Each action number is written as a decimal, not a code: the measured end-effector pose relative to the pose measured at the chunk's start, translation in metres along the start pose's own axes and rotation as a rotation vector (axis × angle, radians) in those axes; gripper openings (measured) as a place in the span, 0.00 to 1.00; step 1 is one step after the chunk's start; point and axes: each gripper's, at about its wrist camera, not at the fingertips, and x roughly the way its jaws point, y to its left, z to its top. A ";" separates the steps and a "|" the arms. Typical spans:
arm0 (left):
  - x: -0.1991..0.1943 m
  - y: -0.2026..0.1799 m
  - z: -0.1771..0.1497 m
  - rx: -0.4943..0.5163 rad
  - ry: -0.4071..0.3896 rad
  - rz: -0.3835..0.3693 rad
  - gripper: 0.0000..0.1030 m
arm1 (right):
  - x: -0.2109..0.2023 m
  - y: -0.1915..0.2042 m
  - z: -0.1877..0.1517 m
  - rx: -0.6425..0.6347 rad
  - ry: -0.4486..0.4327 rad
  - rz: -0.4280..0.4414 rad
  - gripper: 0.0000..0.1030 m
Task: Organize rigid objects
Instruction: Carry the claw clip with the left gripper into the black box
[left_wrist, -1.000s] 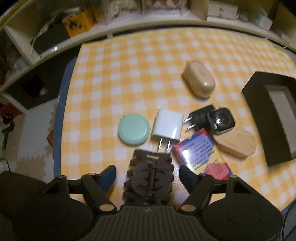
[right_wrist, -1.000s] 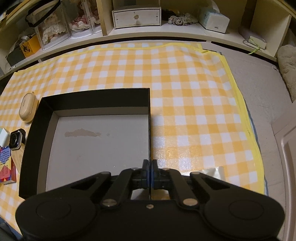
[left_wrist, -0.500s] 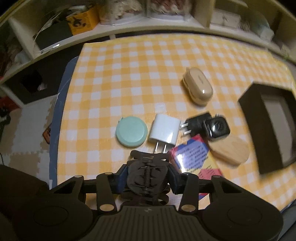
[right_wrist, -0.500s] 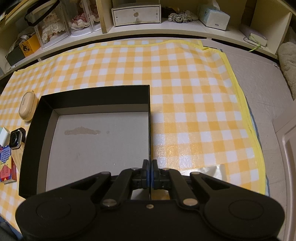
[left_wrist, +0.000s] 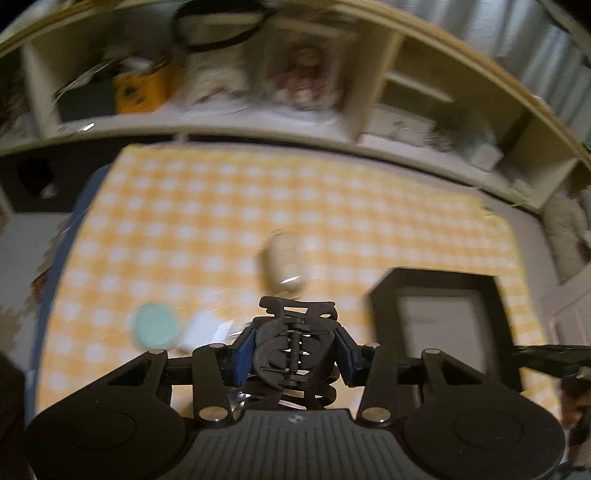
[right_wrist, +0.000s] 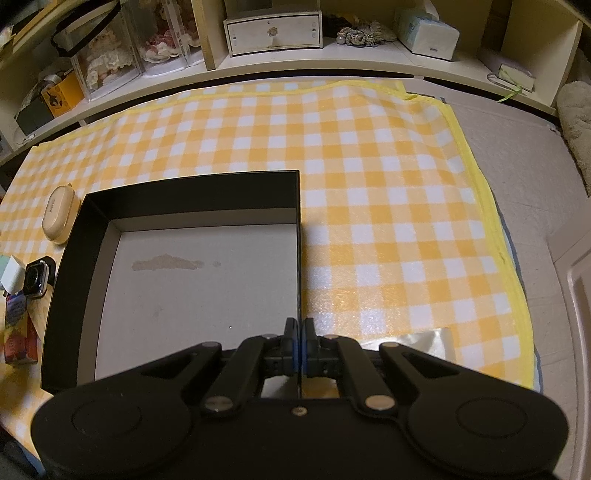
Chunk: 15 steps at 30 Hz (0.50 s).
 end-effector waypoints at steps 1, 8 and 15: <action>0.003 -0.013 0.001 0.010 -0.003 -0.016 0.45 | -0.001 -0.001 0.000 0.003 -0.001 0.003 0.02; 0.040 -0.093 -0.002 -0.007 0.044 -0.139 0.45 | -0.002 -0.003 -0.001 0.011 -0.007 0.015 0.03; 0.090 -0.149 -0.018 -0.101 0.132 -0.201 0.45 | -0.002 -0.003 -0.001 0.022 -0.011 0.030 0.03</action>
